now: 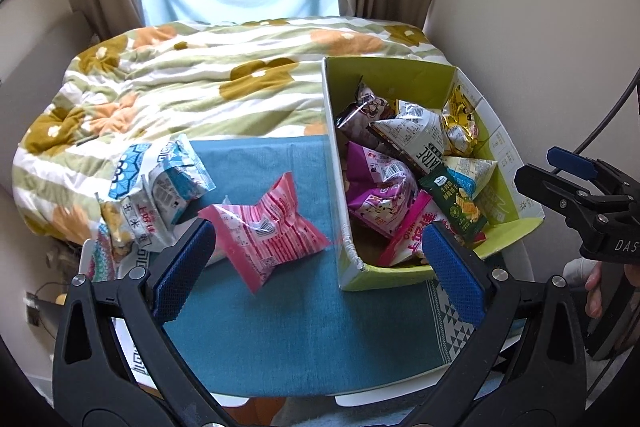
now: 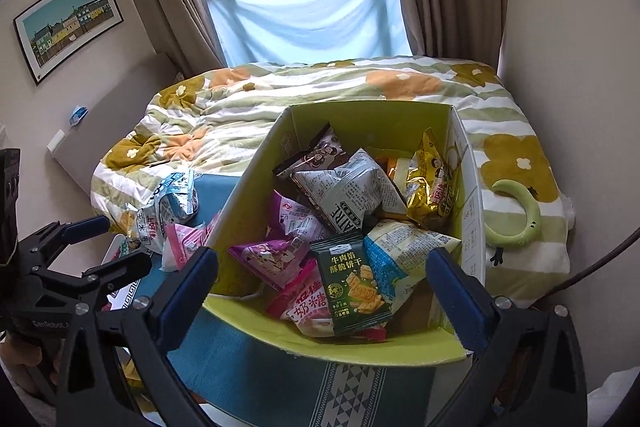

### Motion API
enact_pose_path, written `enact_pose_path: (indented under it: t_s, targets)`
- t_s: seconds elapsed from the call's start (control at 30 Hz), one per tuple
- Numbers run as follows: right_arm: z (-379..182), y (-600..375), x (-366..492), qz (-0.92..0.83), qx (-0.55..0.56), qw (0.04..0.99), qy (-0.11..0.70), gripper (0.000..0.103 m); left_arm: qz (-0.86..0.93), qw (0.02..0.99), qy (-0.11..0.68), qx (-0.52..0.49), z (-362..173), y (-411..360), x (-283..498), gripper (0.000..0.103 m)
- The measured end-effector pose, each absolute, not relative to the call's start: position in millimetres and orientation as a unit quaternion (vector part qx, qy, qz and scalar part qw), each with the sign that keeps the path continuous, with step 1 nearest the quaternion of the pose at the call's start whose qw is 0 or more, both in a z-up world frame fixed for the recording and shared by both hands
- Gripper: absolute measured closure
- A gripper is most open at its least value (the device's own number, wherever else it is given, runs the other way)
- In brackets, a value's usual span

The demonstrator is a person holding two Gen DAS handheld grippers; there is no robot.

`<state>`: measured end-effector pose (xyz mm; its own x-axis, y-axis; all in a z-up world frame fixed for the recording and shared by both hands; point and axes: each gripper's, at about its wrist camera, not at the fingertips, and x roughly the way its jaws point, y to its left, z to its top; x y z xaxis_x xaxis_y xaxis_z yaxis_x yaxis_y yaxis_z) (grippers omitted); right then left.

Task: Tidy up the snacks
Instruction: 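Move both tools back over the remaining snacks on the table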

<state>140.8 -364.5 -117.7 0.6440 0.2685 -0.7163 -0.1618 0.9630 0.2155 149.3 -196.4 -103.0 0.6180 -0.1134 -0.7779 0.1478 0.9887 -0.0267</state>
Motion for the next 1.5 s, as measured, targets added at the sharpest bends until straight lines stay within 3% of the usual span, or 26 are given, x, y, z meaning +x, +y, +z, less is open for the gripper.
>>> enact_pose_path:
  t_s: [0.43,0.87,1.1,1.5]
  targets:
    - [-92,-303,125,0.145,0.039,0.915,0.374,0.0,-0.003,0.912,0.41,-0.02,-92,-97,116,0.001]
    - [-114,-178,134,0.093,0.088,0.91,0.395,0.0,-0.047,0.898,0.436,0.004,-108,43,153,0.001]
    - [-146,-141,144,0.012,0.153,0.896,0.417,0.0,-0.112,0.879,0.457,0.081,-136,74,193,0.001]
    - [-200,-140,164,-0.13,0.257,0.849,0.443,0.0,-0.219,0.806,0.491,0.248,-213,53,246,0.001]
